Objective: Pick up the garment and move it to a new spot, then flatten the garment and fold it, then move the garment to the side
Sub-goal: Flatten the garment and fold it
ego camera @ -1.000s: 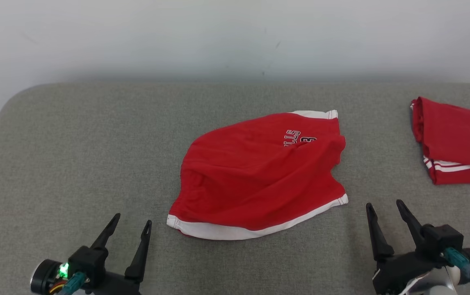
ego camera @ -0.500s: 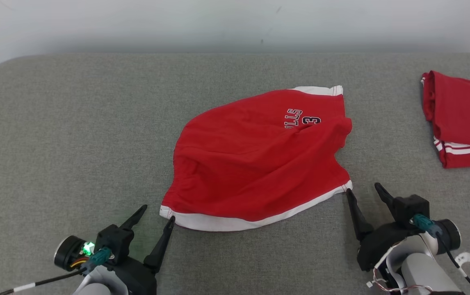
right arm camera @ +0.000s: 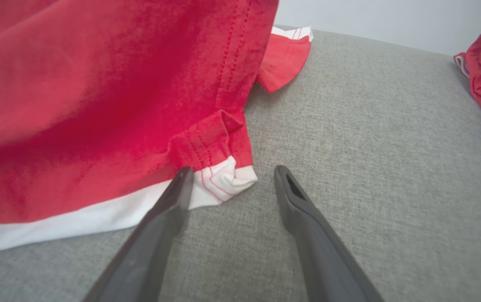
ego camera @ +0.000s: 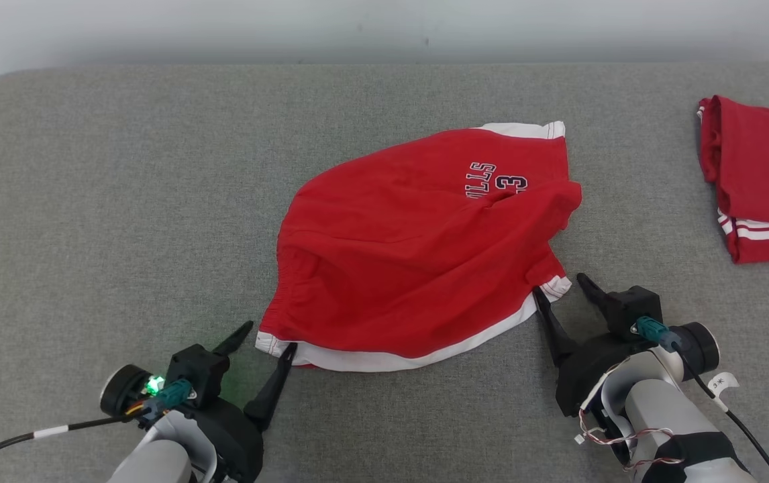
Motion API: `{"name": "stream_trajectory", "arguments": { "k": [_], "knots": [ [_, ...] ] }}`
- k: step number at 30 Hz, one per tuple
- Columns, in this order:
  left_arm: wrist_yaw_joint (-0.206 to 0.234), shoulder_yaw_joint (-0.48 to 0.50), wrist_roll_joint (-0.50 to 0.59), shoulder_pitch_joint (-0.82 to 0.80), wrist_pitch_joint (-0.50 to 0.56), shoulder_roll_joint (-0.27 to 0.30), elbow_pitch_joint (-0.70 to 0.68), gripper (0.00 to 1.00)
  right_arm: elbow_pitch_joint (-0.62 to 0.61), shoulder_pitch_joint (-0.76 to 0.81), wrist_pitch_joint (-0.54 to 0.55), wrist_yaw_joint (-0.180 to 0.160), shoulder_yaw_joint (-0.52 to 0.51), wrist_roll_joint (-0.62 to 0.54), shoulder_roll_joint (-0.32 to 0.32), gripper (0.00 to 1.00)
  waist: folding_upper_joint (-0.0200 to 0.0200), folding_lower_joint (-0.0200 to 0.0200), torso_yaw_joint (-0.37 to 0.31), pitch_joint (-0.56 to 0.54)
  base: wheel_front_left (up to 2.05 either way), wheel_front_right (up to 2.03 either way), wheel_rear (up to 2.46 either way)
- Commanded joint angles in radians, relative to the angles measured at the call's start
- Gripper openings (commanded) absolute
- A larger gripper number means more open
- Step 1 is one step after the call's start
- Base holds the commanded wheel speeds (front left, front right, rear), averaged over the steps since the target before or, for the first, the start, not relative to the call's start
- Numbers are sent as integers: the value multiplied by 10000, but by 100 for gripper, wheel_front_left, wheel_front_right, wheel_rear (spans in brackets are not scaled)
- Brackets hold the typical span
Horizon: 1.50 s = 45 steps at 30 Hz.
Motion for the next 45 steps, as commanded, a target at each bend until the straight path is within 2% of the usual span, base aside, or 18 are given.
{"name": "stream_trajectory", "arguments": {
  "k": [1,3,4,7,12,20,26,31,32,34,35,38,45],
  "knots": [
    [21,-163,-189,-71,-31,33,21,99,183,-68,-19,8,113,93,67,55,-1,-2,2,24,0,0,0],
    [21,-364,-461,-174,-29,91,27,10,401,-147,-36,6,230,188,66,7,-1,-2,7,36,0,0,0],
    [21,-499,-563,-173,-29,123,64,0,490,-188,-51,6,282,224,63,0,-1,-2,-5,27,0,0,0],
    [21,-581,-791,-135,-29,160,-162,0,529,-224,-167,-5,290,428,-46,0,-1,-2,5,-81,0,0,0],
    [21,23,-624,620,-31,209,-926,0,6,298,-261,-5,266,735,-205,0,-1,-2,41,-558,0,0,0],
    [22,1056,-20,1737,-31,464,-2258,0,-2292,1662,-272,-5,43,1087,-695,0,-1,-2,-80,-1268,0,0,0],
    [21,1293,44,1028,-31,802,-3242,0,-4136,1443,312,-5,-19,1288,-989,0,-1,-2,-288,-1246,0,0,0],
    [21,740,-422,-1026,66,1371,-3604,0,-5429,310,1276,-5,-181,1517,-1120,0,-1,-2,-499,-567,0,0,0],
    [21,740,-422,-1026,66,1371,-3604,0,-5429,310,1276,-5,-181,1517,-1120,0,-1,-2,-499,-567,0,0,0],
    [21,539,-785,-2158,268,1609,-3696,0,-5704,-430,1661,-5,-319,1633,-1119,0,-1,-2,-595,-97,0,0,0],
    [22,324,-1297,-3376,481,1818,-3643,0,-5780,-1306,1980,-5,-462,1728,-1040,0,-1,-2,-693,406,0,0,0],
    [22,-74,-1833,-5321,891,2245,-3465,0,-5684,-2763,2515,-5,-671,1781,-807,0,-1,-2,-887,1315,0,0,0],
    [22,-762,-3244,-9579,1653,2729,-2521,0,-4656,-6733,3537,-5,-1378,1999,-70,0,-1,-2,-1247,3164,0,0,0]
  ]
}}
